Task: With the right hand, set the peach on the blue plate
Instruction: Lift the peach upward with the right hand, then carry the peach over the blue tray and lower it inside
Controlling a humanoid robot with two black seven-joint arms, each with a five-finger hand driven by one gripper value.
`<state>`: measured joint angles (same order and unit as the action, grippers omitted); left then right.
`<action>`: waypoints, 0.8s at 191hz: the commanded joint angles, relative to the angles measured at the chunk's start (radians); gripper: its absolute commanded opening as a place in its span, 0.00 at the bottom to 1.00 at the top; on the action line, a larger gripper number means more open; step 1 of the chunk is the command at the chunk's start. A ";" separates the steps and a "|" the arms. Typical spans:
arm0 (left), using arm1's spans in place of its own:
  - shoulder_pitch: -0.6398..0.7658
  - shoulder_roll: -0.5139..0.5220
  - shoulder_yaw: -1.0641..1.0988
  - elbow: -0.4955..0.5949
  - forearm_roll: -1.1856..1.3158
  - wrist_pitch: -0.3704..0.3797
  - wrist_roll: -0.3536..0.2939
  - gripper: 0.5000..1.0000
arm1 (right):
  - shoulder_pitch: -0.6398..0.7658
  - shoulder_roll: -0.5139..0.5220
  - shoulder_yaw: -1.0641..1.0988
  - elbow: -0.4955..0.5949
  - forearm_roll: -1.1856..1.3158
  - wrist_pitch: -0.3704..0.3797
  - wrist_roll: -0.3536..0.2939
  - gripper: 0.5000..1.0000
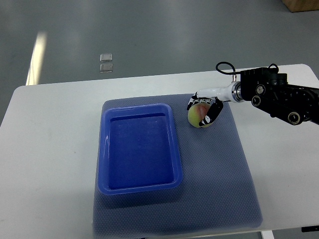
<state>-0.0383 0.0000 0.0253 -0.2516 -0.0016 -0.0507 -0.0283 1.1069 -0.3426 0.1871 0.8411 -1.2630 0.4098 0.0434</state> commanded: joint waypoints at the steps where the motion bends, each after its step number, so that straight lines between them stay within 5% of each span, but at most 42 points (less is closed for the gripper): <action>1: 0.000 0.000 -0.001 0.000 0.000 0.000 -0.001 1.00 | 0.073 -0.046 0.014 0.029 0.013 0.046 0.007 0.06; 38: 0.002 0.000 -0.001 0.000 0.000 0.000 -0.001 1.00 | 0.225 -0.177 0.014 0.141 0.105 0.158 0.007 0.07; 39: 0.000 0.000 -0.001 0.000 0.000 0.000 -0.001 1.00 | 0.284 -0.228 0.014 0.182 0.161 0.201 0.006 0.10; 82: 0.002 0.000 0.001 -0.001 0.000 -0.001 -0.001 1.00 | 0.419 -0.357 0.012 0.303 0.257 0.201 -0.005 0.28; 111: 0.000 0.000 0.001 -0.001 0.000 -0.001 -0.001 1.00 | 0.426 -0.362 0.012 0.335 0.260 0.201 -0.005 0.28; 153: 0.000 0.000 0.002 -0.001 0.000 -0.001 -0.001 1.00 | 0.413 -0.196 -0.005 0.319 0.289 0.184 -0.005 0.28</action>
<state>-0.0383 0.0000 0.0276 -0.2531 -0.0016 -0.0522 -0.0291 1.5293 -0.6237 0.1918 1.1731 -0.9807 0.6086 0.0382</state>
